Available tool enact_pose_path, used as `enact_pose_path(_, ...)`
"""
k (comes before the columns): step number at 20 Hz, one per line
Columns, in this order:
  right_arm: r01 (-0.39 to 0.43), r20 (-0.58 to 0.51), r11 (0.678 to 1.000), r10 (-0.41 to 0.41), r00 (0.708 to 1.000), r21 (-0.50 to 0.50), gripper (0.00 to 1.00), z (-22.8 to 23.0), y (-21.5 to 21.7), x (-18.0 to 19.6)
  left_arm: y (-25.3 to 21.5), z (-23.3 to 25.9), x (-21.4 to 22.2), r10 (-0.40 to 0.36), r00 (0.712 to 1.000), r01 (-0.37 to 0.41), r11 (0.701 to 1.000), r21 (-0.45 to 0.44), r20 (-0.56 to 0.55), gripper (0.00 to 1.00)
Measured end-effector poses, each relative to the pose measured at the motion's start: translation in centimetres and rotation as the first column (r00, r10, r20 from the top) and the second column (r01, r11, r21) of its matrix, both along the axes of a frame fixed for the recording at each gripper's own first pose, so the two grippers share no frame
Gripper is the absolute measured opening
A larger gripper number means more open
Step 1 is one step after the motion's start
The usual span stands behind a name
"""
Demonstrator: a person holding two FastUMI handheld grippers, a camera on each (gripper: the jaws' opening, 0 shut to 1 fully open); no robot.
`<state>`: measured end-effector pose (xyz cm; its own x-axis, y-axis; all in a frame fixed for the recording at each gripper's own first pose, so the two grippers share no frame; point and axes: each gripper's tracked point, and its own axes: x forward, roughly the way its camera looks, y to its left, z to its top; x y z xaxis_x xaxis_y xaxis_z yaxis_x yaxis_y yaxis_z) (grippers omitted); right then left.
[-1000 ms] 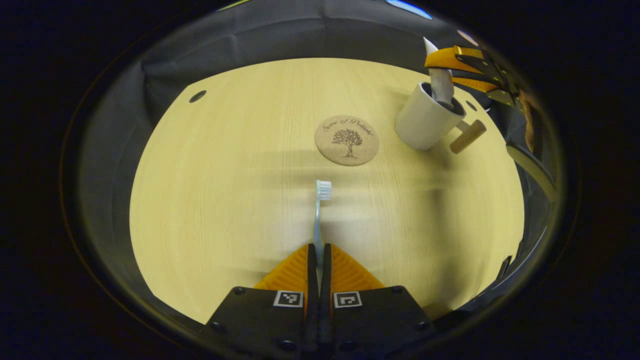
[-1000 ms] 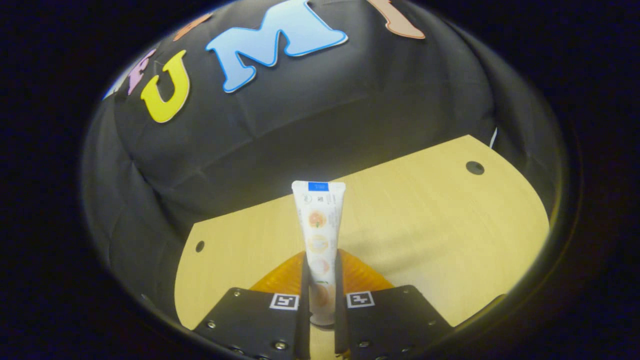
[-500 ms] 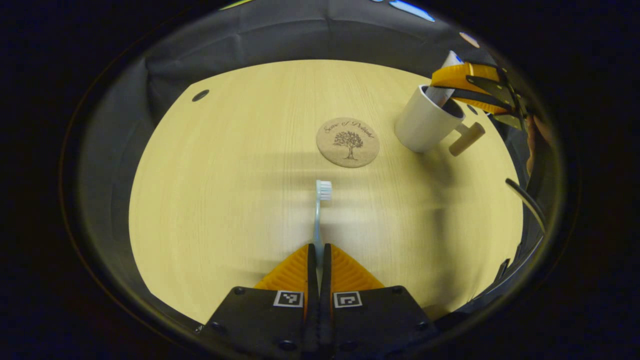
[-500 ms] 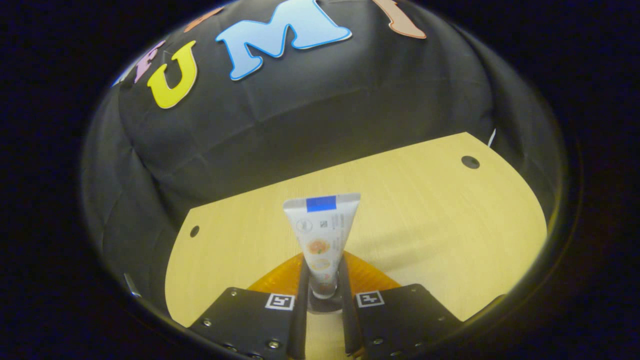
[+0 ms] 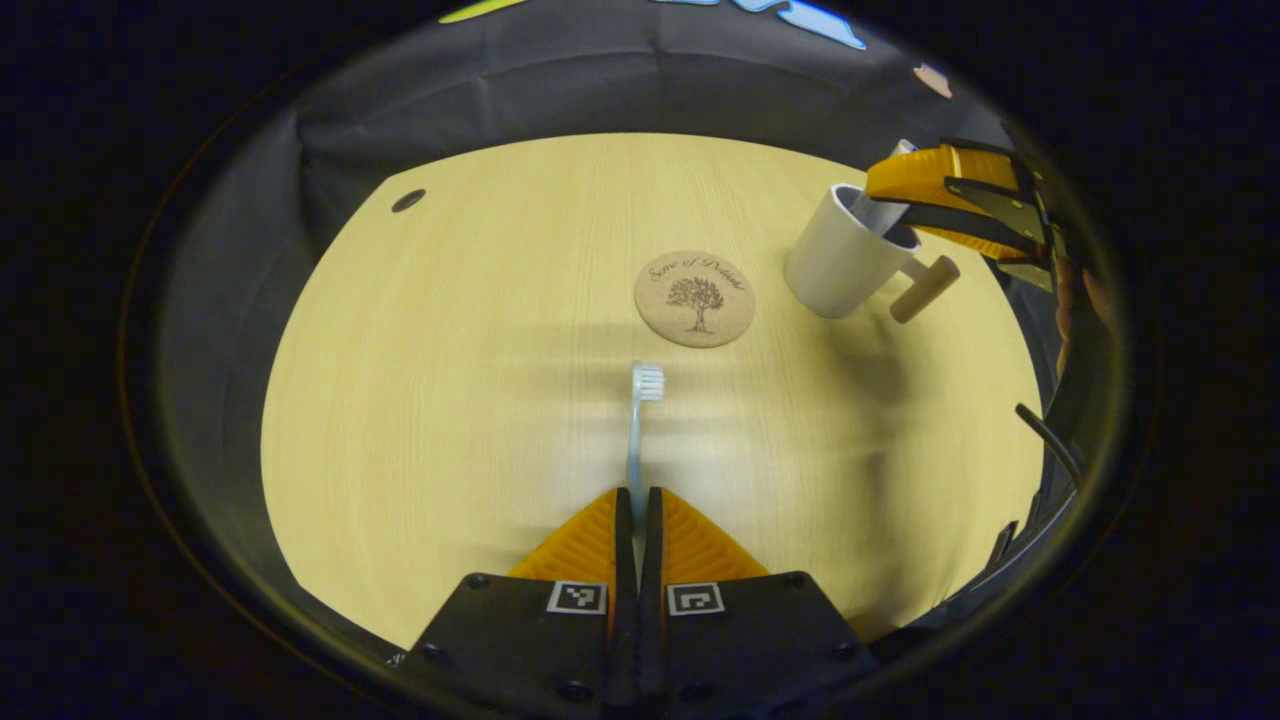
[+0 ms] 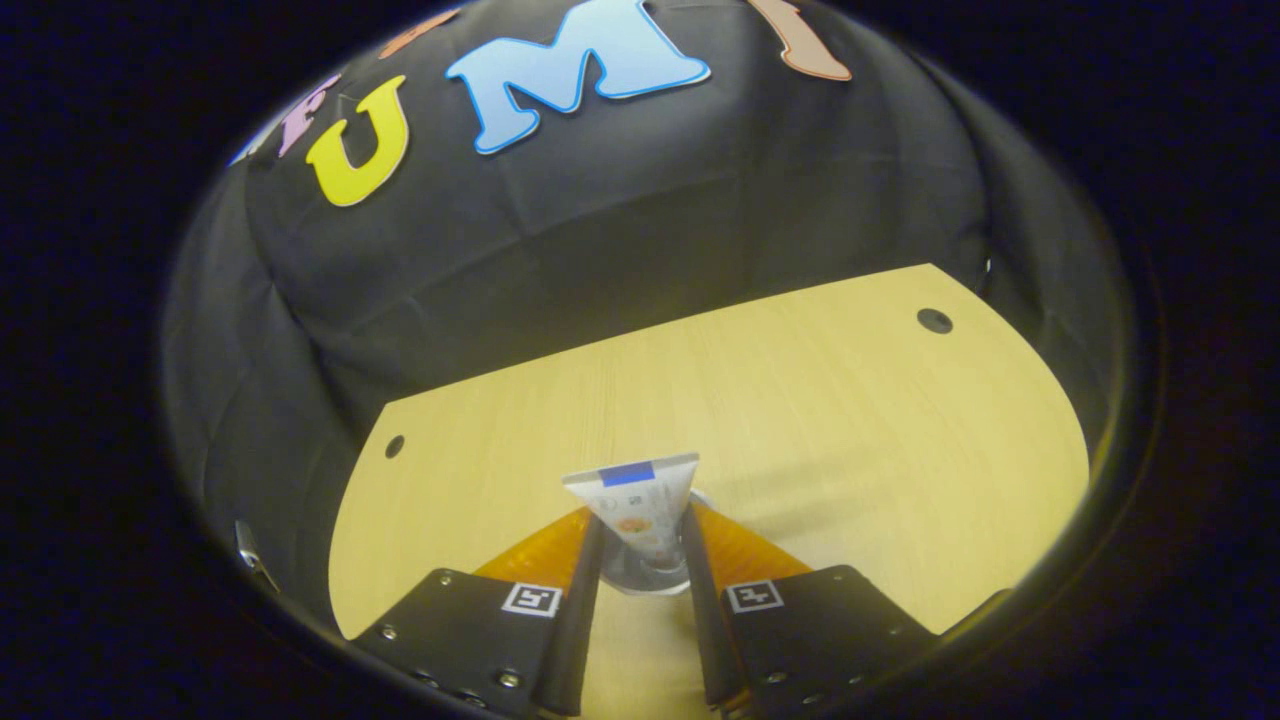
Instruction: Put the toothbrush and toothpaste on the desktop into the cup, then pick up the cup and place it on the coaster on the desktop.
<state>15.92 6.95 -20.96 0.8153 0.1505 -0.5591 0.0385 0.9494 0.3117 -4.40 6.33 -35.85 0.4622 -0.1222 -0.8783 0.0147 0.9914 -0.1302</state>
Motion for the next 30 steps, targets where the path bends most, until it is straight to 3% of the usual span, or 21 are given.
enact_pose_path(5,0.018,0.06,1.0,-0.018,0.998,0.002,0.48,2.5,-1.3,-0.9,-0.1,1.0,0.6,-0.004,0.998,0.003,1.0,0.011,0.057,0.08)
enact_pose_path(6,0.029,0.073,1.0,-0.03,0.997,0.012,0.43,3.0,-1.7,-1.1,-0.2,1.4,0.8,-0.007,0.998,0.006,1.0,0.011,0.069,0.08)
enact_pose_path(11,0.08,0.102,0.996,-0.082,0.991,0.029,0.43,4.6,-4.3,-2.0,-1.1,2.9,1.3,-0.027,0.992,0.024,0.999,0.026,0.125,0.08)
enact_pose_path(15,0.102,0.102,0.994,-0.105,0.989,0.03,0.48,4.6,-5.8,-3.1,-1.2,5.0,2.5,-0.042,0.974,0.029,0.998,0.064,0.221,0.08)
enact_pose_path(16,0.108,0.1,0.994,-0.11,0.989,0.024,0.46,4.3,-6.3,-3.8,-1.2,5.6,2.7,-0.047,0.967,0.03,0.997,0.075,0.248,0.08)
enact_pose_path(25,0.139,0.075,0.99,-0.139,0.987,0.008,0.46,3.5,-9.6,-6.4,-3.2,11.5,6.5,-0.103,0.876,0.044,0.99,0.135,0.472,0.08)
enact_pose_path(27,0.146,0.063,0.989,-0.145,0.987,0.0,0.46,3.2,-10.3,-7.0,-4.0,13.0,7.6,-0.13,0.839,0.059,0.987,0.15,0.529,0.08)
enact_pose_path(30,0.157,0.031,0.988,-0.157,0.987,-0.01,0.46,2.3,-11.4,-8.1,-5.7,16.3,9.9,-0.191,0.752,0.088,0.978,0.191,0.631,0.08)
